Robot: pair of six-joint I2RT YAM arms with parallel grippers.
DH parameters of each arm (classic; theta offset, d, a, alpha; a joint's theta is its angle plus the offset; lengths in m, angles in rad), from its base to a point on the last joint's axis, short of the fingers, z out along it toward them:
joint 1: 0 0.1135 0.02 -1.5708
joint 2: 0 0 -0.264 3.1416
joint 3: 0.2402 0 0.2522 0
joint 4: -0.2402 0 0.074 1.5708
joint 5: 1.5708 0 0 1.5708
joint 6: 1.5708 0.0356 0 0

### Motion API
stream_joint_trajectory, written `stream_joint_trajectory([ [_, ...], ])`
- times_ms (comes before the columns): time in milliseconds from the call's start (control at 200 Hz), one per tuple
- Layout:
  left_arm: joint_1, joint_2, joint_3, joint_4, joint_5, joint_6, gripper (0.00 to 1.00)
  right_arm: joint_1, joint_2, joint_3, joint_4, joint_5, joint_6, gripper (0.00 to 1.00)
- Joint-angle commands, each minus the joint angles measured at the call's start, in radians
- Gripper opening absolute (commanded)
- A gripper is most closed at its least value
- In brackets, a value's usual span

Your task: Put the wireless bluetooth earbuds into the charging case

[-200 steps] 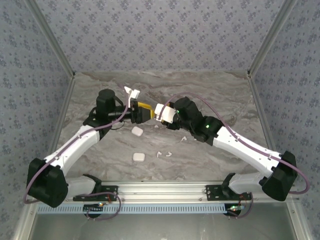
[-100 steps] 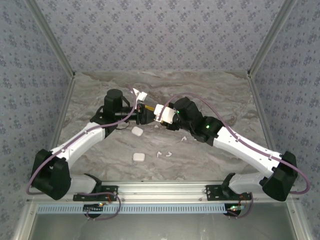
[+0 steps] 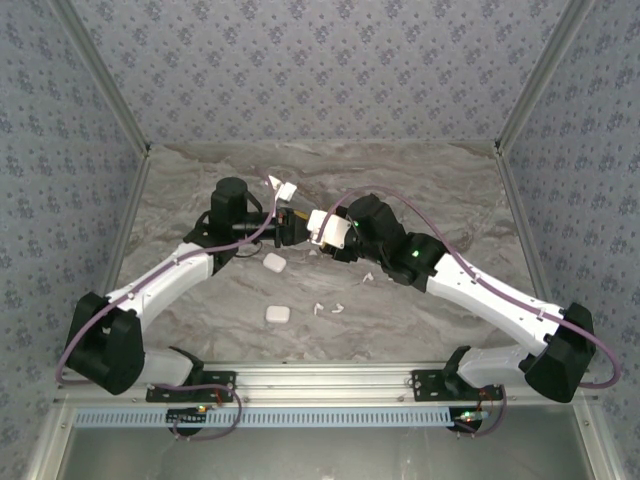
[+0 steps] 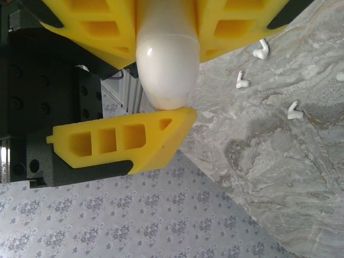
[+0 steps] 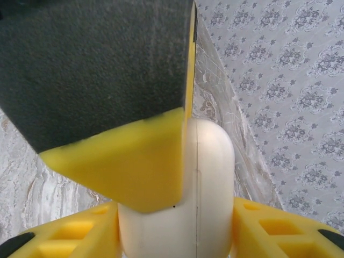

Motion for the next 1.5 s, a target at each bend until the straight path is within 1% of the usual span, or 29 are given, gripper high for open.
stream_joint_trajectory([
  [0, -0.006, -0.003, 0.037, 0.028, 0.03, 0.018, 0.23, -0.009, -0.023, 0.035, -0.018, -0.025, 0.041, 0.57],
  [55, -0.007, -0.005, 0.038, 0.024, 0.027, 0.02, 0.22, -0.017, -0.03, 0.041, -0.03, -0.038, 0.057, 0.61],
  [170, -0.007, -0.019, 0.038, 0.016, 0.009, 0.039, 0.19, -0.052, -0.058, 0.045, -0.056, -0.106, 0.097, 0.75],
  [210, -0.009, -0.03, 0.034, 0.014, -0.008, 0.055, 0.18, -0.072, -0.071, 0.048, -0.077, -0.159, 0.1, 0.8],
  [285, -0.02, -0.062, 0.021, 0.007, -0.054, 0.116, 0.15, -0.125, -0.102, 0.045, -0.099, -0.272, 0.159, 0.88],
  [390, -0.063, -0.124, -0.012, 0.008, -0.16, 0.243, 0.11, -0.232, -0.14, 0.029, -0.101, -0.493, 0.266, 0.99],
  [430, -0.081, -0.145, -0.027, 0.023, -0.192, 0.282, 0.09, -0.275, -0.15, 0.02, -0.087, -0.575, 0.308, 1.0],
  [485, -0.101, -0.167, -0.047, 0.054, -0.239, 0.327, 0.05, -0.321, -0.162, 0.005, -0.057, -0.657, 0.372, 1.0],
  [545, -0.116, -0.186, -0.075, 0.098, -0.274, 0.361, 0.05, -0.356, -0.169, -0.011, -0.02, -0.707, 0.429, 1.0],
  [670, -0.139, -0.212, -0.109, 0.141, -0.321, 0.427, 0.01, -0.389, -0.18, -0.044, 0.059, -0.735, 0.507, 1.0],
  [695, -0.145, -0.215, -0.111, 0.14, -0.327, 0.439, 0.0, -0.389, -0.182, -0.047, 0.065, -0.738, 0.51, 1.0],
  [815, -0.157, -0.219, -0.109, 0.135, -0.343, 0.466, 0.0, -0.388, -0.177, -0.058, 0.094, -0.757, 0.52, 1.0],
  [934, -0.162, -0.215, -0.107, 0.134, -0.342, 0.471, 0.0, -0.379, -0.166, -0.063, 0.106, -0.744, 0.518, 1.0],
  [1274, -0.164, -0.21, -0.105, 0.138, -0.342, 0.471, 0.0, -0.344, -0.118, -0.047, 0.11, -0.643, 0.496, 0.97],
  [1494, -0.166, -0.206, -0.101, 0.137, -0.335, 0.473, 0.0, -0.35, -0.083, -0.021, 0.111, -0.586, 0.52, 0.95],
])
